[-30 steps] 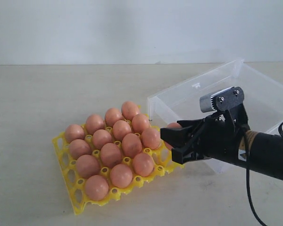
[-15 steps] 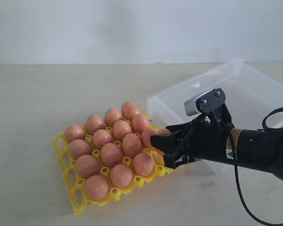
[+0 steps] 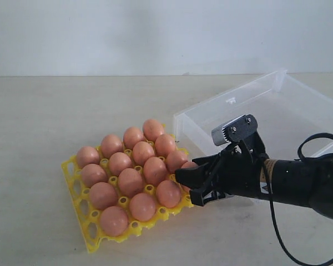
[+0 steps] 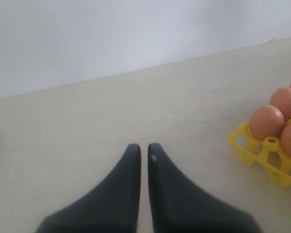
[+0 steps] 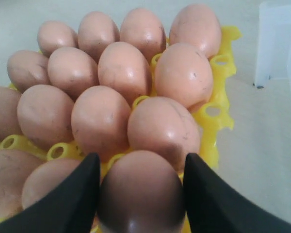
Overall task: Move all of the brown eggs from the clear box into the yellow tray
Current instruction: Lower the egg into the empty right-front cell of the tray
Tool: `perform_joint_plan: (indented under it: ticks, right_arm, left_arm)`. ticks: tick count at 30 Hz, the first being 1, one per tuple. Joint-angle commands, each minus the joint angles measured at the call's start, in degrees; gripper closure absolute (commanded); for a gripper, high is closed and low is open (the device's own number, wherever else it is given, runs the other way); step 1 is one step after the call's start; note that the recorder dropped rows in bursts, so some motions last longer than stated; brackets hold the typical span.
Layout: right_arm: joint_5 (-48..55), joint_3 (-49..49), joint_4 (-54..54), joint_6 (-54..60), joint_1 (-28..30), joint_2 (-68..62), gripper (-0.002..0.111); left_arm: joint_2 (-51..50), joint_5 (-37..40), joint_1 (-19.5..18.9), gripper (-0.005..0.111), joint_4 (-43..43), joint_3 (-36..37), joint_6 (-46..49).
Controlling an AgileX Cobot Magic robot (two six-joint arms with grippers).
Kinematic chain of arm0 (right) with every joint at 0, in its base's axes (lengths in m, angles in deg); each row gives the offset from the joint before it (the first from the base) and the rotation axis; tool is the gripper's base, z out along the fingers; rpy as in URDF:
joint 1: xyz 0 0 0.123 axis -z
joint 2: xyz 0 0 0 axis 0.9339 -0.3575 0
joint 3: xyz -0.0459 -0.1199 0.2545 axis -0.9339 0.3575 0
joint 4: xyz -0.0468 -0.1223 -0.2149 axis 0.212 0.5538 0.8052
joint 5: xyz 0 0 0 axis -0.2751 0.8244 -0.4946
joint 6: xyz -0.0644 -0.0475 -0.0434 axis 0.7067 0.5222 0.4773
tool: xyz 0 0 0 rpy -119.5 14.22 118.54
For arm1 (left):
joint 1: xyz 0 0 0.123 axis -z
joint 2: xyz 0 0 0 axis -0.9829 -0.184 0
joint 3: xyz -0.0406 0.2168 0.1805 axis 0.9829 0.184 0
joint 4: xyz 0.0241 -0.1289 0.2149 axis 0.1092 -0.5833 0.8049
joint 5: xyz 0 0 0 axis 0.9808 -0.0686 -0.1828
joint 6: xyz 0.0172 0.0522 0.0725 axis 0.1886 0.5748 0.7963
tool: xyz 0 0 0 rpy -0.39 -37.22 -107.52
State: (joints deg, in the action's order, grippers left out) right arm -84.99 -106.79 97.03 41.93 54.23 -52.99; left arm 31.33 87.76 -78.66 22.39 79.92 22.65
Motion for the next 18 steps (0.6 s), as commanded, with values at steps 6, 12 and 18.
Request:
perform_joint_plan:
  ticks: [6,12,18]
  right_arm:
    - [-0.7,-0.1,0.9,0.7,0.0,-0.1,0.094]
    - [-0.7,-0.1,1.7,0.7,0.0,-0.1,0.066]
    - [-0.7,-0.1,1.7,0.7,0.0,-0.1,0.059]
  left_arm:
    - [0.2,0.0,0.4,0.103,-0.1,0.2,-0.2]
    - [0.2,0.0,0.4,0.103,-0.1,0.2,-0.2]
    - [0.2,0.0,0.4,0.103,-0.1,0.2,-0.2]
